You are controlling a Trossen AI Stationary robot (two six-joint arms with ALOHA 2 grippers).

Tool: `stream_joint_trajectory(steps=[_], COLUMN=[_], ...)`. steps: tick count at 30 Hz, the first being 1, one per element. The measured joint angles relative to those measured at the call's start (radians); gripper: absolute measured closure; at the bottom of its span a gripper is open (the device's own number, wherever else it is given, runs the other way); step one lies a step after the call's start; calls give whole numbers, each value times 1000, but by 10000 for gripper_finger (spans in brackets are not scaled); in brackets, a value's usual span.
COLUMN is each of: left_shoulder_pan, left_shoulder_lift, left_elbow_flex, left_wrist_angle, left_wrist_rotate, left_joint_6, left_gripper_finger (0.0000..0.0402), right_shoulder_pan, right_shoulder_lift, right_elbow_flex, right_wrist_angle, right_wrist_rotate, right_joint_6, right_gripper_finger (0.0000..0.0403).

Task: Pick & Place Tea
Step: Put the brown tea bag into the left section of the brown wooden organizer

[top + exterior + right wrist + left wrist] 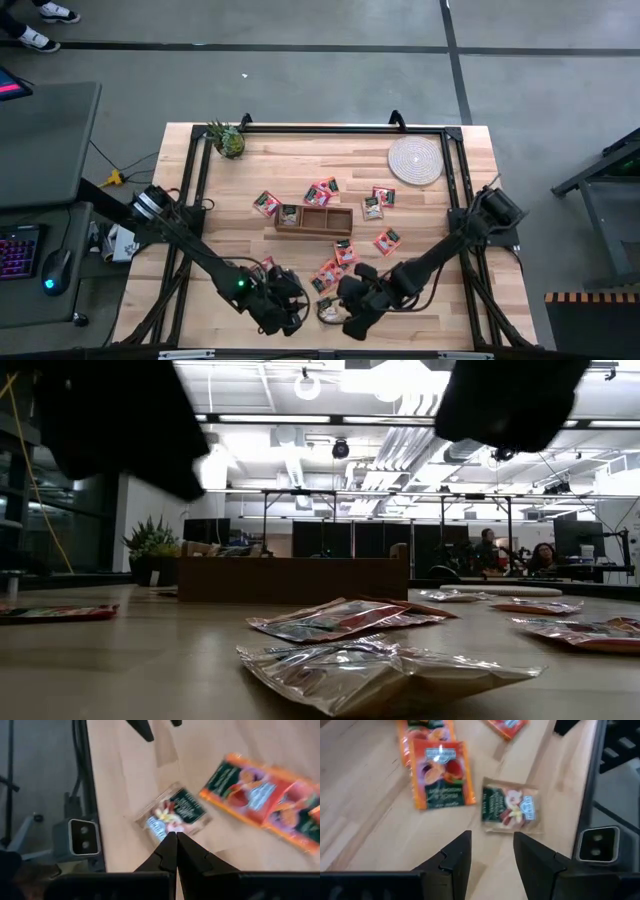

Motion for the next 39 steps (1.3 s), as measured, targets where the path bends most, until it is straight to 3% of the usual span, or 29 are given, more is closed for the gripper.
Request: stream_joint_trajectory(steps=[8,25,39], left_shoulder_pan=[0,7,15], left_shoulder_lift=[26,61,61], left_elbow_flex=[-41,-60,-60], left_wrist_angle=[116,162,167], left_wrist_rotate=[31,88,63], left_joint_6=[0,5,5], left_gripper_finger=[257,257,257], right_shoulder_pan=[27,28,28], right_shoulder_lift=[78,154,209], right_elbow_flex=[0,-1,-2], right_wrist_angle=[84,162,193], right_wrist_rotate=[-6,20,14], right_joint_6=[64,77,84], right_gripper_finger=[403,403,403])
